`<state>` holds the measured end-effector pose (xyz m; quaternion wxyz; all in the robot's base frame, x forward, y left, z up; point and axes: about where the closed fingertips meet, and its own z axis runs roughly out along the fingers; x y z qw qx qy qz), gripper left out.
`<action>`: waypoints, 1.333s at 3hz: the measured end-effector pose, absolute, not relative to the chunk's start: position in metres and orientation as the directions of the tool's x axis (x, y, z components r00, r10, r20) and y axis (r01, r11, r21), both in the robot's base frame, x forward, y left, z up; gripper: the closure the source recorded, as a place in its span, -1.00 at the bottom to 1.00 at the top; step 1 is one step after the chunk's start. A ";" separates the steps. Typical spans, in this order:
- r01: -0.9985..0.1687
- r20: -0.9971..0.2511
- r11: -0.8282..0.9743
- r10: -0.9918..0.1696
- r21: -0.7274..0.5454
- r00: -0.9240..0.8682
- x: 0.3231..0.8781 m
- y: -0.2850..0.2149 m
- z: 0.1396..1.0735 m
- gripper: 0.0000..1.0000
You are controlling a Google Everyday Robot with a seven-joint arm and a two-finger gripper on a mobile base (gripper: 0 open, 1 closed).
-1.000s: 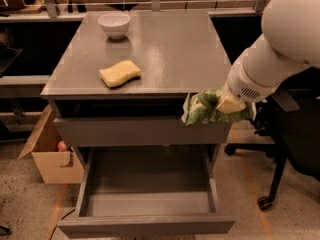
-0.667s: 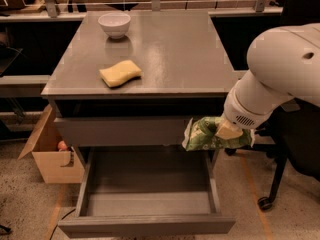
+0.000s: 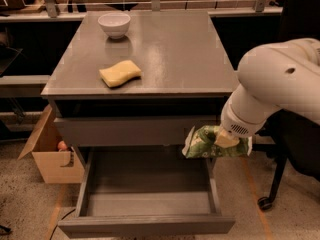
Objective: Place green jalapeno chip bag into middle drawer
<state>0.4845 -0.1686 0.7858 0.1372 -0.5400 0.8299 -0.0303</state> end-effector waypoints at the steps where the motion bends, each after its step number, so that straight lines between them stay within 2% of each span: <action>1: -0.876 -0.171 0.464 -0.881 -0.134 -0.441 0.476 -0.175 0.721 1.00; 2: -0.873 -0.190 0.477 -0.870 -0.098 -0.454 0.468 -0.171 0.656 1.00; 4: -0.892 -0.405 0.451 -0.816 -0.001 -0.412 0.472 -0.118 0.571 1.00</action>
Offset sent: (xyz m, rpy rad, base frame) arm -0.0188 0.0053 -0.2093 0.0933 0.1007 -0.0738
